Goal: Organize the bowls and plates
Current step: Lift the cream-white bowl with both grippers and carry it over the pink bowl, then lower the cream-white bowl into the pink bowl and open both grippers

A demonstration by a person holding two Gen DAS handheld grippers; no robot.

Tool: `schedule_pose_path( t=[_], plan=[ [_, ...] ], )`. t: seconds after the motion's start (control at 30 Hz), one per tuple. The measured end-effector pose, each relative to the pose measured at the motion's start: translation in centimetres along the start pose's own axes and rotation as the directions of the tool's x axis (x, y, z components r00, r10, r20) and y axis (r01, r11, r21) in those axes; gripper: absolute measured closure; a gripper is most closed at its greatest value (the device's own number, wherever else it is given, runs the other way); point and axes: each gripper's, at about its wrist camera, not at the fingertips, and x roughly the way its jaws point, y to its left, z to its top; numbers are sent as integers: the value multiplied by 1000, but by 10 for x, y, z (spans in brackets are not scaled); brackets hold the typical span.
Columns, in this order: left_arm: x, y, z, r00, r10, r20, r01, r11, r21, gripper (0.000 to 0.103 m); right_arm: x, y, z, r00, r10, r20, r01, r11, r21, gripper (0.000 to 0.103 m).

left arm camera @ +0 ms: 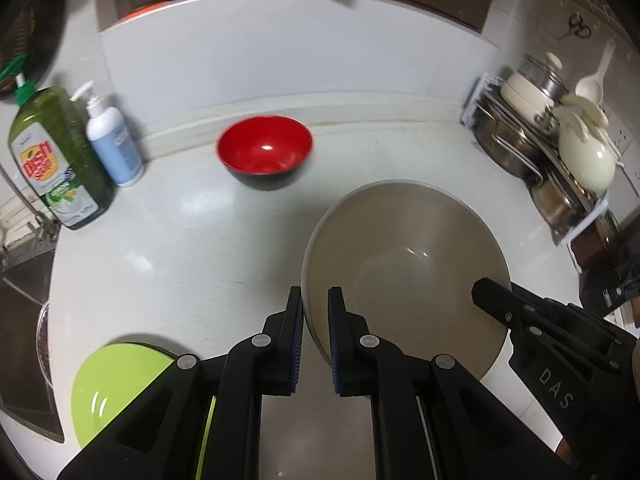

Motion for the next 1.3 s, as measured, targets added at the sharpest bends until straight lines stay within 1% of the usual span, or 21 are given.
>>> schedule_pose_path(
  t=[0.23,0.47,0.73,0.97,1.17,1.3],
  plan=[
    [23,-23,-6,998,-15,-56,17,999,36,91,8,-25,-5,999,-34,-22,34,999,37,90],
    [42,-33,-12,994,-21,-104,27,998,53,91,19,-41,-10,997,-55,-47,57,997,51,90],
    [55,-40,-15,992,-3,-123,13,997,79,89,34,-56,-14,996,-48,-81,54,996,74,90],
    [66,-42,-16,989,4,-151,8,997,77,88,46,-62,-18,994,-44,-103,51,997,66,90],
    [68,-42,-18,989,6,-146,6,997,79,86,55,-62,-21,992,-37,-121,44,997,58,90],
    [69,-41,-19,988,-4,-153,16,997,79,80,56,-63,-19,993,-31,-116,37,998,50,90]
  ],
)
